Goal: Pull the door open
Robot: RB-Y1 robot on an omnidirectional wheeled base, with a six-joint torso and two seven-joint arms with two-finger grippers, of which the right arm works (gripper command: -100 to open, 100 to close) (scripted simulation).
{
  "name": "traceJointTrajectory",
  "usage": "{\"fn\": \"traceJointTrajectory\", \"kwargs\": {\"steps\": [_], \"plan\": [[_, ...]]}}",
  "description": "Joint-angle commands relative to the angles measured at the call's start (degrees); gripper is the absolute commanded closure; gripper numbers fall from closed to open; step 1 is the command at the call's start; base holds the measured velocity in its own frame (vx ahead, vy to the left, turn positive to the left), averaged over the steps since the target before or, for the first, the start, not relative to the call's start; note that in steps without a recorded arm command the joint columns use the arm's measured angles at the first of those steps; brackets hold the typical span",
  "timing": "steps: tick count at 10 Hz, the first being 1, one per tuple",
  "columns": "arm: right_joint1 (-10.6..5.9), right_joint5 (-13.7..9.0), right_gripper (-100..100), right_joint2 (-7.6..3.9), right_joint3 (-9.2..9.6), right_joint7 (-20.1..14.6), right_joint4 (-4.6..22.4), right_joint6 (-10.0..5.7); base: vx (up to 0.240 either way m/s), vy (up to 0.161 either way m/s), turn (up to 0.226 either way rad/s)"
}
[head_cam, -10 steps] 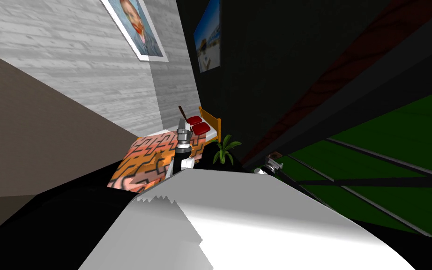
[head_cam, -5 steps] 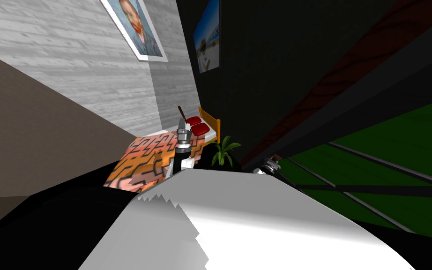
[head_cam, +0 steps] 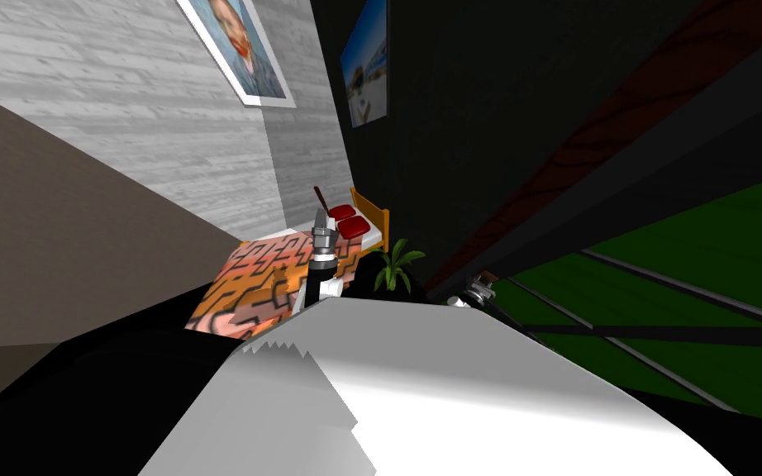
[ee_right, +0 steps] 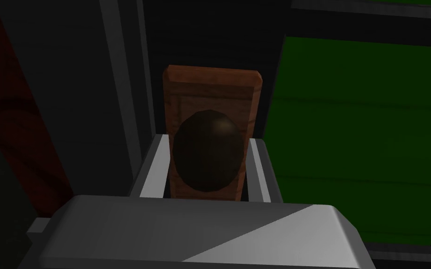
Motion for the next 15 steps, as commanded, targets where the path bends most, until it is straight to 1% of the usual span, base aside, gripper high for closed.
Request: {"fn": "traceJointTrajectory", "kwargs": {"steps": [1, 6, 10, 12, 14, 15], "plan": [[0.28, 0.0, 100, 0.18, 0.08, -0.1, 0.2, 0.14, -0.139, 0.142, -0.007], [0.52, 0.2, 100, -0.05, 0.38, -0.6, 0.2, 0.15, -0.118, 0.137, -0.013], [0.86, 0.6, 100, -0.5, 0.99, -1.5, 0.1, 0.19, -0.139, 0.149, -0.018], [1.11, 1.0, 100, -0.85, 1.49, -2.3, 0.1, 0.23, -0.135, 0.155, -0.022], [1.67, 1.8, 100, -1.7, 2.7, -4.1, 0.0, 0.33, -0.135, 0.128, 0.019], [1.04, 2.2, -100, -1.62, 3.16, -3.9, 0.3, 0.45, -0.206, 0.062, 0.061]]}}
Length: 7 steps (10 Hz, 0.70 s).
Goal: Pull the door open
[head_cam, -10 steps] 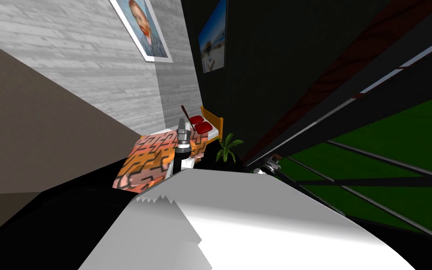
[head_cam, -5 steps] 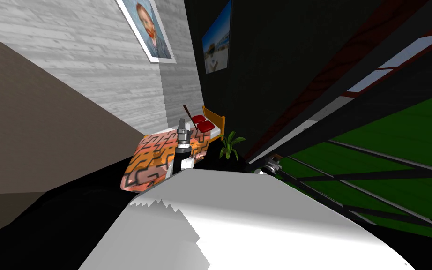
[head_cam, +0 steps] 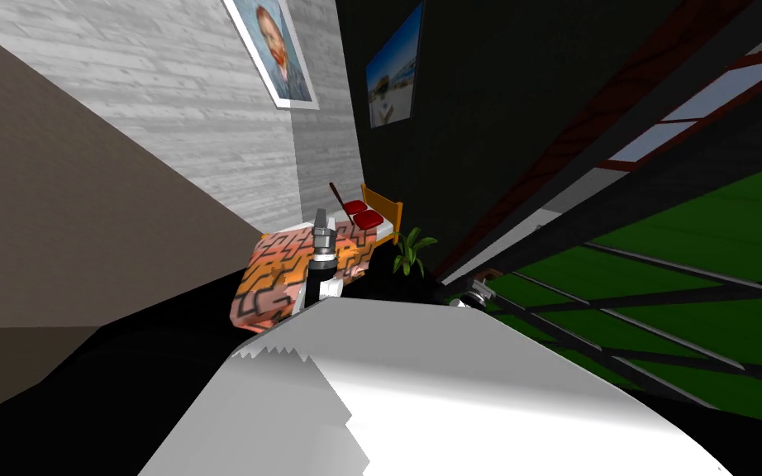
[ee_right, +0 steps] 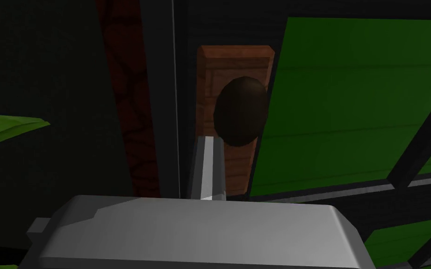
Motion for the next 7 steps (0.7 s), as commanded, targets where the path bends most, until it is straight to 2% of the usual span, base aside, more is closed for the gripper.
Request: {"fn": "traceJointTrajectory", "kwargs": {"steps": [1, 5, 7], "plan": [[-0.38, 0.5, -100, -0.03, 0.67, -0.3, 0.3, 0.12, -0.196, -0.027, 0.034], [-0.89, 2.8, -100, 0.04, 3.44, -1.5, -0.8, 1.32, -0.185, -0.047, 0.061], [-1.15, 3.9, -100, 0.07, 4.9, -2.1, -1.4, 1.95, -0.225, -0.002, 0.065]]}}
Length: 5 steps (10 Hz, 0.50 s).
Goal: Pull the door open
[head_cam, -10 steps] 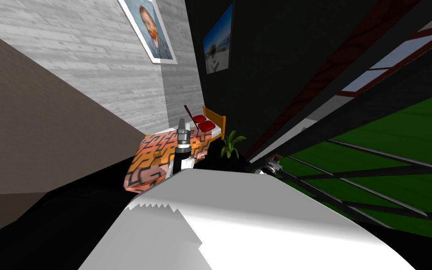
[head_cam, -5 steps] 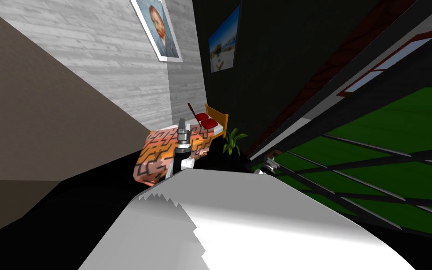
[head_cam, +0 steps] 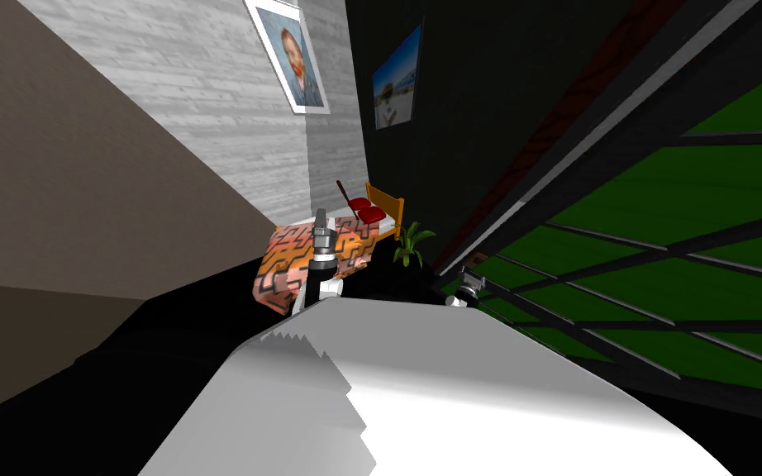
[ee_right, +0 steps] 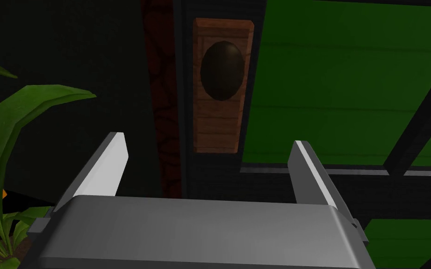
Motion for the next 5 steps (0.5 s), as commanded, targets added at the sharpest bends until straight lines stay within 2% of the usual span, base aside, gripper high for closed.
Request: {"fn": "traceJointTrajectory", "kwargs": {"steps": [1, 2, 3, 5], "plan": [[-0.01, 0.6, -100, -0.04, 0.77, -0.5, -0.3, 0.27, -0.184, 0.012, 0.021], [0.13, 0.3, -100, 0.11, 0.42, -0.1, -0.6, 0.31, -0.083, 0.005, 0.0], [0.75, 0.6, -100, -0.54, 0.84, -1.3, -0.5, 0.04, 0.128, -0.07, -0.037], [1.31, 0.7, -100, -1.18, 1.22, -2.5, -0.2, -0.33, 0.201, -0.083, -0.012]]}}
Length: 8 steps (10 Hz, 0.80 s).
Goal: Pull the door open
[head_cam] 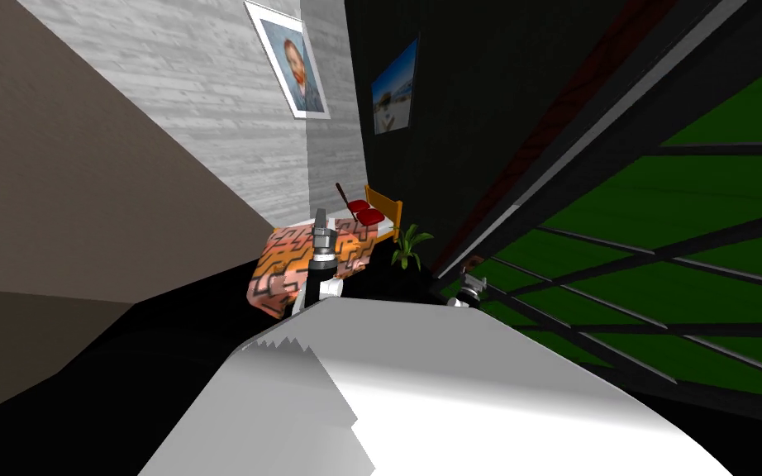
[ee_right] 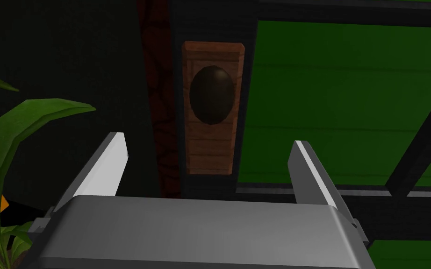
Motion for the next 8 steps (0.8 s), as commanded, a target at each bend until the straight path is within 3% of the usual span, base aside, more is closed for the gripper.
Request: {"fn": "traceJointTrajectory", "kwargs": {"steps": [1, 4, 5, 6, 8], "plan": [[0.33, 0.2, -100, -0.75, 0.47, -1.5, 0.8, -0.58, 0.217, -0.104, -0.027], [1.56, 0.6, -100, -2.18, 1.3, -4.2, 1.3, -1.4, 0.23, -0.105, -0.024], [1.31, 0.6, -100, -1.84, 1.1, -3.5, 1.2, -1.22, 0.12, -0.04, 0.0], [1.31, 0.6, 100, -1.84, 1.1, -3.5, 1.2, -1.22, -0.021, 0.003, -0.007], [1.31, 0.6, 100, -1.84, 1.1, -3.5, 1.2, -1.22, -0.045, 0.011, 0.0]]}}
